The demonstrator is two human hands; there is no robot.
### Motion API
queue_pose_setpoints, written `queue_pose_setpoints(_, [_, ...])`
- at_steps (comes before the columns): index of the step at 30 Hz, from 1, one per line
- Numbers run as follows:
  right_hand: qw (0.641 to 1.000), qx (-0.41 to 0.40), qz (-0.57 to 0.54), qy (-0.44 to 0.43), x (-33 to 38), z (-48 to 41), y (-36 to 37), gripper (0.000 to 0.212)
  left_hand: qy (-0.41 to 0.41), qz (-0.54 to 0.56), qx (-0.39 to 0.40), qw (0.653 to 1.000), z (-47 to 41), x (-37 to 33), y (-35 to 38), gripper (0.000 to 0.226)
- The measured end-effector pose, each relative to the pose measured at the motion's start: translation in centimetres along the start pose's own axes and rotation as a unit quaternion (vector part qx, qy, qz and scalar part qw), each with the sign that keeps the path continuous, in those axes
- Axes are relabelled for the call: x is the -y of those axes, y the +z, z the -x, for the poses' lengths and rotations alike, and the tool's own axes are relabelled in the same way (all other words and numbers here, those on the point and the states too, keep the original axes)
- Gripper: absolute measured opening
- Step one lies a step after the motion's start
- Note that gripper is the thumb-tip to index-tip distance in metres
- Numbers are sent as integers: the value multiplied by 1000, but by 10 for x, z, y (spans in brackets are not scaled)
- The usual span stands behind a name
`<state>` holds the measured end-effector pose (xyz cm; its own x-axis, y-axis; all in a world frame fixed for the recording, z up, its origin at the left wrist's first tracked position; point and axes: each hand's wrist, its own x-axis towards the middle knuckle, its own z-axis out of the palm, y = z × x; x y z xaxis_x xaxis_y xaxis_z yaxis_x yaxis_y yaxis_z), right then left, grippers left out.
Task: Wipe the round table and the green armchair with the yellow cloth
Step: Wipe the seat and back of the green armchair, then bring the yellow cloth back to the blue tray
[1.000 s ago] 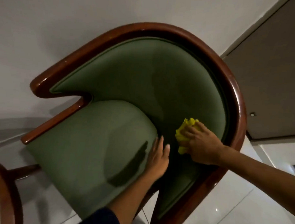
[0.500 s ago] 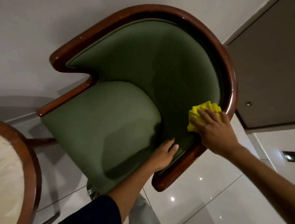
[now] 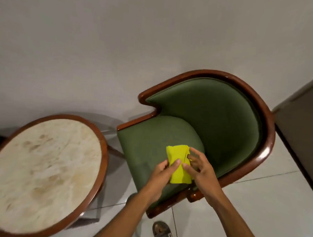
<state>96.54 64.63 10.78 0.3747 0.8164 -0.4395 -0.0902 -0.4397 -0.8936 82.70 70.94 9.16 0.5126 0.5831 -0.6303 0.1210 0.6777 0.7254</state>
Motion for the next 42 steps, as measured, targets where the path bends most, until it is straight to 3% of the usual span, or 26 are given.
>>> queue_pose_setpoints(3, [996, 21, -63, 60, 11, 12, 7, 60, 3, 47, -33, 998, 31, 3, -7, 53])
queue_pose_setpoints(8, [974, 174, -76, 125, 13, 29, 31, 30, 23, 211, -63, 975, 81, 17, -22, 52])
queue_pose_setpoints(11, [969, 223, 24, 104, 8, 40, 59, 19, 38, 230, -114, 966, 110, 40, -40, 54])
queue_pose_setpoints(15, [945, 232, 226, -36, -8, 60, 107, 14, 60, 233, -174, 955, 145, 70, -60, 44])
queue_pose_setpoints(17, [905, 196, 361, -115, -17, 78, 147, 26, 86, 265, -253, 926, 167, 91, -81, 35])
queue_pose_setpoints(19, [902, 193, 373, -95, -15, 84, 164, 31, 101, 298, -290, 904, 177, 83, -95, 31])
queue_pose_setpoints(21, [839, 334, 421, -83, -51, 148, 248, 19, 136, 378, -361, 842, 242, 156, -154, 33])
queue_pose_setpoints(22, [845, 340, 407, -63, -49, 148, 256, 28, 137, 371, -367, 842, 246, 156, -164, 32])
queue_pose_setpoints(24, [850, 361, 381, -44, -51, 152, 275, 28, 127, 362, -381, 841, 261, 158, -178, 32])
queue_pose_setpoints(26, [823, 398, 404, -47, -78, 194, 331, 28, 133, 350, -426, 823, 308, 197, -217, 37])
queue_pose_setpoints(31, [754, 439, 483, -78, -156, 319, 468, 29, 109, 378, -561, 729, 431, 317, -302, 59])
queue_pose_setpoints(34, [709, 488, 499, -104, -204, 396, 534, 22, 84, 335, -632, 694, 501, 386, -335, 65])
queue_pose_setpoints(36, [669, 529, 507, -123, -233, 456, 564, 16, 56, 296, -696, 651, 548, 432, -342, 62])
queue_pose_setpoints(39, [629, 593, 485, -134, -268, 538, 588, 28, 26, 249, -764, 595, 611, 487, -341, 47])
queue_pose_setpoints(42, [549, 657, 474, -206, -306, 610, 617, 18, -37, 183, -813, 551, 670, 539, -353, 30])
